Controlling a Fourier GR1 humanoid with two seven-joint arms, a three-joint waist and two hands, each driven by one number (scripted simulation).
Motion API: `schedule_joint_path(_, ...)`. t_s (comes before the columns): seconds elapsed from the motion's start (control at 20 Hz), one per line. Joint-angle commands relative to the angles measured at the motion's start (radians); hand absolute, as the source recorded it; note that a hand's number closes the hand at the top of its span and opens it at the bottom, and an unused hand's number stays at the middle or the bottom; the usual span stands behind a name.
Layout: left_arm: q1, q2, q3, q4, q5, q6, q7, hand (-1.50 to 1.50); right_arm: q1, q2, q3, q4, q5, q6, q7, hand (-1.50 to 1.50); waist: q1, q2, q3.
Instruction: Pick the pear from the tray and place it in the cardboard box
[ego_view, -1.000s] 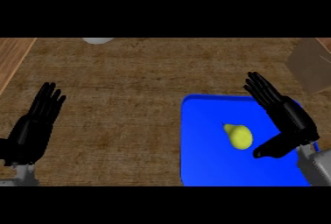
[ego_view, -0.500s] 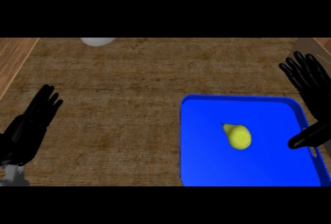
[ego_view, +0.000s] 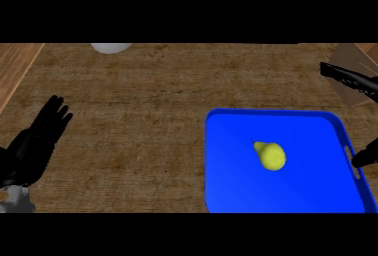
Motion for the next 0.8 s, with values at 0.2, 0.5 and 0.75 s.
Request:
schedule_joint_path(0.2,0.018,-0.009,0.0,-0.045,0.002,0.001,0.039,0.0,-0.119,-0.037,0.145,-0.047,0.263,0.076,0.088,-1.5,0.005,-0.002,-0.001)
schedule_joint_path(0.5,-0.012,-0.023,0.021,-0.018,-0.019,0.001,0.049,0.0,-0.109,0.051,0.168,-0.102,0.316,0.16,0.222,-1.5,-0.014,-0.003,-0.001)
schedule_joint_path(0.75,0.044,-0.041,0.034,-0.069,-0.033,-0.009,0.044,0.0,-0.096,0.073,0.151,-0.045,0.421,0.205,0.205,-1.5,-0.01,-0.002,0.0)
